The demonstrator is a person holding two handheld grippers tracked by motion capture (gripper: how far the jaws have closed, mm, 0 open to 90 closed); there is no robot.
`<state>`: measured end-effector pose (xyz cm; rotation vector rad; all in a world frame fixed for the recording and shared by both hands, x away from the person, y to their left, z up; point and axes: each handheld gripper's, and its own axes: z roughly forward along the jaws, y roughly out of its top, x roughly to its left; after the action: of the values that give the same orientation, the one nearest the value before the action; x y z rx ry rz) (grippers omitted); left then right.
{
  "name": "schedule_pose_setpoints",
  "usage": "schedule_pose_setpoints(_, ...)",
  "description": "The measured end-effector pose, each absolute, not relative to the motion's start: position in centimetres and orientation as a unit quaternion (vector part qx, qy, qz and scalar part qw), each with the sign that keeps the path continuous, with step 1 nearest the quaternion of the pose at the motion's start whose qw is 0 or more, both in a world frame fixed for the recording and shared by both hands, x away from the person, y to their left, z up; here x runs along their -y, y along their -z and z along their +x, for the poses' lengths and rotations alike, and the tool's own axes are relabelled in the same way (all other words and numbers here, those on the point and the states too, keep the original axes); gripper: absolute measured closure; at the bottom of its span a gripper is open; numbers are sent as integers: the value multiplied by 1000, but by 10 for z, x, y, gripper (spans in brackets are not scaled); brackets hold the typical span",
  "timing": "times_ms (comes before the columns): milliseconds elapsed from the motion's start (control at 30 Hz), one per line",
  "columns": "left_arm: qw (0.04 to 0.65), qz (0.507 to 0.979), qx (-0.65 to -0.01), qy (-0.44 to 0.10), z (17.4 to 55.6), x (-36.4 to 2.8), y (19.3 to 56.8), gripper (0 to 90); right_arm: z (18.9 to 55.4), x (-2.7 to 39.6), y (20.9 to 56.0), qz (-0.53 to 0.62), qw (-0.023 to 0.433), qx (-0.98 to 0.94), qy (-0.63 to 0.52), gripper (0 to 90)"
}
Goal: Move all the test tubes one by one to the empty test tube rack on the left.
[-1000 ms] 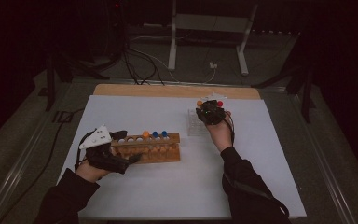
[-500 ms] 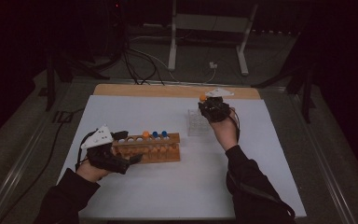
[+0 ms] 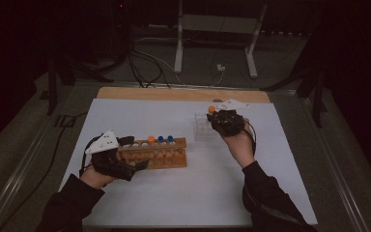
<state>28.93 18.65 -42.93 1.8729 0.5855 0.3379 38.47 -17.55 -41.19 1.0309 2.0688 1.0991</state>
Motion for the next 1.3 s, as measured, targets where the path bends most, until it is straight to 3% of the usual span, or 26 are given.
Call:
schedule_pose_setpoints(667,540,800,-232,-125,289,-169,430,17,318,173,437,336,242,-814,-408,753)
schedule_pose_setpoints(1300,532,820,-186,-104,288,-125,422,24,278,161,451,299,205,-836,-412,753)
